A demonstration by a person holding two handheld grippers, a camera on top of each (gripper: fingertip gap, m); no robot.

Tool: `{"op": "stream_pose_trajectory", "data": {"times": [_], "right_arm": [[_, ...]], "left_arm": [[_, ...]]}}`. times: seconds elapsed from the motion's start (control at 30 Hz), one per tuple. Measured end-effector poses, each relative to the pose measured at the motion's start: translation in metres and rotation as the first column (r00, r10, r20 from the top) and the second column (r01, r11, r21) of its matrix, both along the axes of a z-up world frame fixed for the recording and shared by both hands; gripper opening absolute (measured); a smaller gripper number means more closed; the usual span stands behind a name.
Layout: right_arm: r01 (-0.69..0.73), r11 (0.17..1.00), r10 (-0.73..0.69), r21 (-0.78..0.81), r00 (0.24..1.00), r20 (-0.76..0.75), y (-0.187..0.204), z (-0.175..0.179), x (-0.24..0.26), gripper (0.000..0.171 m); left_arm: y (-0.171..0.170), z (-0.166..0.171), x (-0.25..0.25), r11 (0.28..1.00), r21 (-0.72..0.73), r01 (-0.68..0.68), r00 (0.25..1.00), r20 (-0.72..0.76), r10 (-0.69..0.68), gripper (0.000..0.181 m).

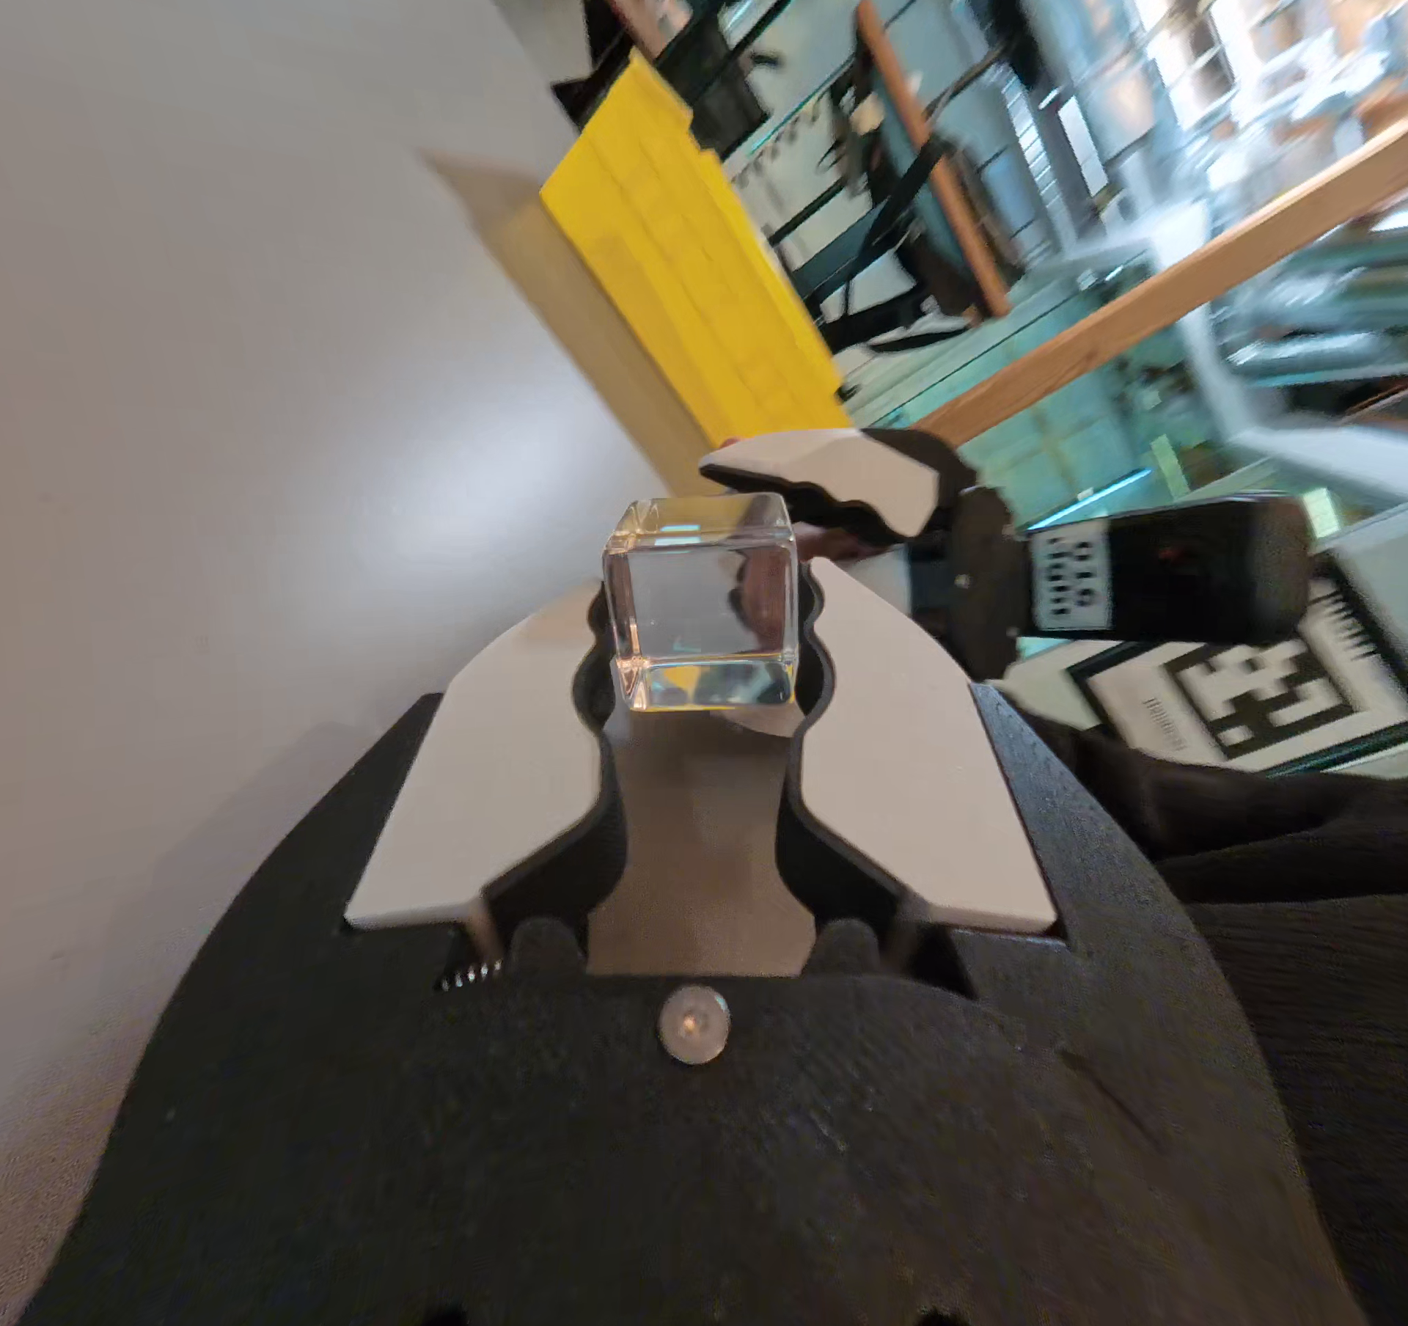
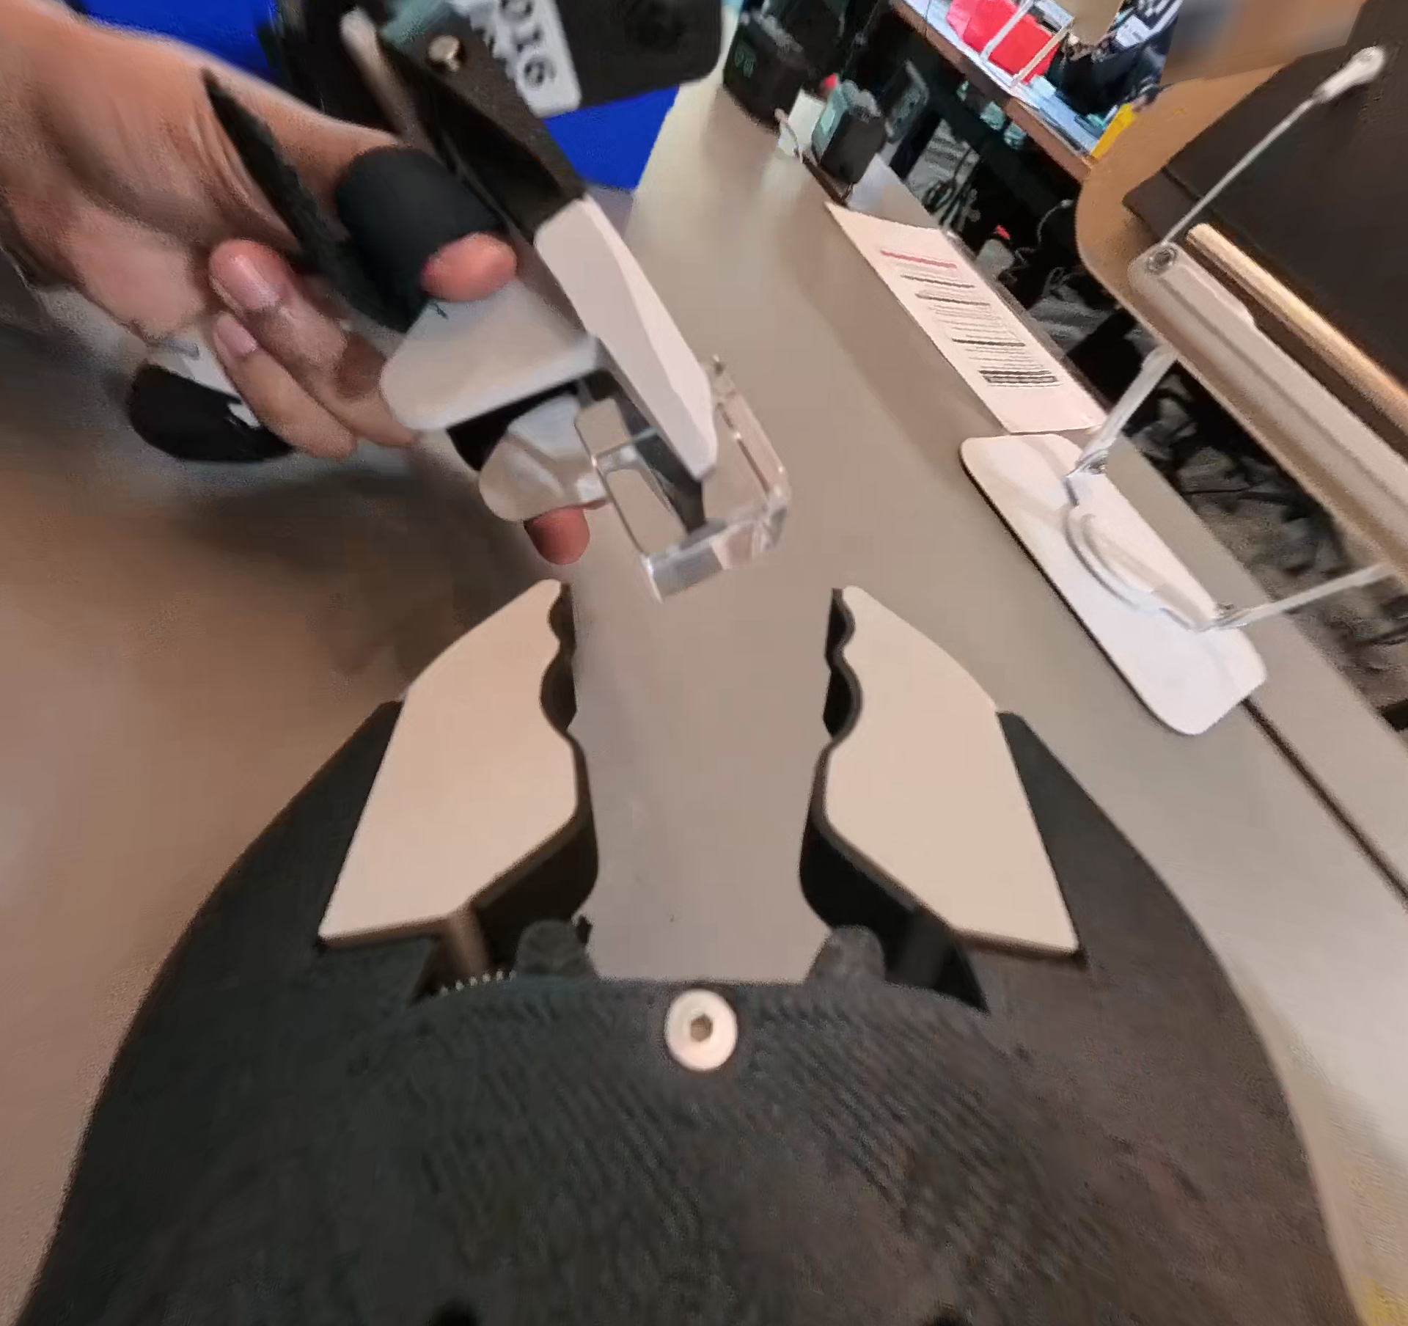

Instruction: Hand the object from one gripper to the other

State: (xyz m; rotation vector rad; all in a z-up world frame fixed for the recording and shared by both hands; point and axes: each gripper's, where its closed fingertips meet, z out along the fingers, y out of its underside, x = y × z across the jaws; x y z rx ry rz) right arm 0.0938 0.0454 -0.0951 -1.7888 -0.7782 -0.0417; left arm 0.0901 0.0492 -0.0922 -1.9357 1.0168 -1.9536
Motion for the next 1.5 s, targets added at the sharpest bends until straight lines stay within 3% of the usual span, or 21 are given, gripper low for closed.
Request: {"op": "stream_pose_trajectory", "data": {"times": [0.03,0.17,0.33,0.63,0.8,1.0,1.07,1.5], "right_arm": [[-0.004,1.000,0.004,0.001,0.998,-0.061,0.001,0.003,0.002,0.067],[-0.034,0.999,0.038,0.016,0.949,-0.314,0.000,0.022,0.008,0.073],[-0.070,0.996,0.084,0.048,0.850,-0.520,-0.003,0.042,0.013,0.075],[-0.182,0.973,0.227,0.143,0.865,-0.447,-0.016,0.050,-0.011,0.080],[-0.166,0.980,0.197,0.107,0.778,-0.596,-0.013,0.056,-0.004,0.078],[-0.185,0.983,0.101,0.011,0.482,-0.870,-0.009,0.065,0.007,0.078],[-0.213,0.976,0.066,-0.031,0.431,-0.900,-0.008,0.061,0.002,0.079],[-0.336,0.936,0.046,-0.104,0.410,-0.911,-0.014,0.048,-0.026,0.060]], "left_arm": [[0.004,0.006,-0.001,0.999,-0.049,-0.002,0.999,0.040,0.004,0.047],[0.012,0.027,-0.008,0.976,-0.212,0.049,0.981,0.193,-0.007,0.047],[0.005,0.045,-0.014,0.959,-0.243,0.144,0.950,0.306,-0.065,0.047],[-0.016,0.051,-0.016,0.933,-0.246,0.264,0.923,0.345,-0.170,0.047],[-0.011,0.055,-0.017,0.975,-0.122,0.187,0.924,0.359,-0.132,0.047],[-0.004,0.063,-0.018,0.998,0.028,0.059,0.916,0.396,-0.065,0.047],[-0.003,0.064,-0.018,0.997,0.071,0.021,0.917,0.396,-0.048,0.047],[-0.023,0.054,-0.008,0.942,0.332,-0.046,0.937,0.342,-0.074,0.047]]}}
